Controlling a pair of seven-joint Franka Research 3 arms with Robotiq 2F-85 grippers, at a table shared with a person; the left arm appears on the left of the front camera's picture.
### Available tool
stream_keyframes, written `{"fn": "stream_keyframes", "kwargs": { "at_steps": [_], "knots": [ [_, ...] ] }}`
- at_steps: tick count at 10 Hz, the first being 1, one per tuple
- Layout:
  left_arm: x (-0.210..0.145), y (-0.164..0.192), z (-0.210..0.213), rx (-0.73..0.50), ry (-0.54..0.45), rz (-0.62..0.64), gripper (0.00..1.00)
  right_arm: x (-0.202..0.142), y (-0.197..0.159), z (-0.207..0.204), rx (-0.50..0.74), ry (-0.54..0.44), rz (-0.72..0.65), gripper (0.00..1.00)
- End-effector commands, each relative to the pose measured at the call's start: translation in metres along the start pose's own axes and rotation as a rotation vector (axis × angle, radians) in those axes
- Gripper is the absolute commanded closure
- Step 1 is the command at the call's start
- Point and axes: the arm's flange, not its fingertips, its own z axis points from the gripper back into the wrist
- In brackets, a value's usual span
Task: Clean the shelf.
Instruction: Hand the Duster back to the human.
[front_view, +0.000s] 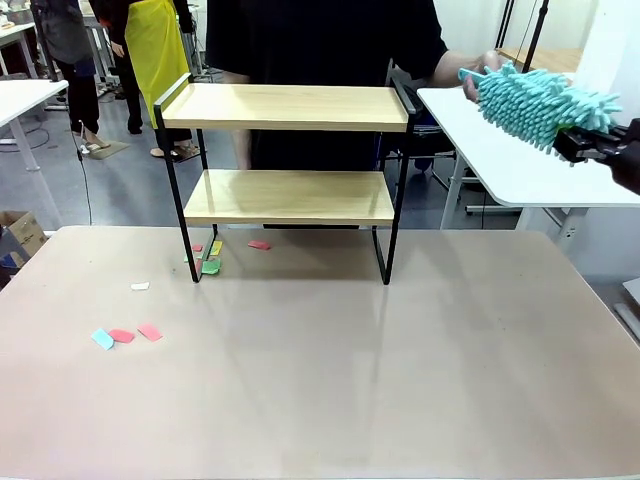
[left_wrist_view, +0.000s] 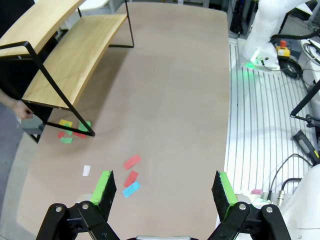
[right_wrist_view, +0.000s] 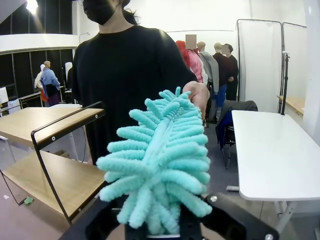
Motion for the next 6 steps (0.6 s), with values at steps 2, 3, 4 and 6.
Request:
{"fn": "stream_keyframes", "kwargs": {
  "at_steps": [2, 3, 4, 6],
  "knots": [
    [0.0025, 0.0013, 0.0014, -0.005, -0.022, -0.019, 0.0, 0.0016, 0.0005, -0.0002, -0.002, -0.006, 0.002, 0.85],
    [0.0025, 0.0013, 0.0014, -0.005, -0.022, -0.019, 0.0, 0.0016, 0.0005, -0.0002, -0.002, -0.006, 0.002, 0.85],
    [0.0025, 0.0013, 0.0014, -0.005, -0.022, -0.019, 0.0, 0.0016, 0.0005, -0.0002, -0.002, -0.006, 0.002, 0.85],
    [0.0025, 0.0013, 0.0014, -0.005, -0.022, -0.019, 0.0, 0.0031, -0.0003, 0.0023, 0.008, -0.001, -0.015, 0.3]
  ]
}}
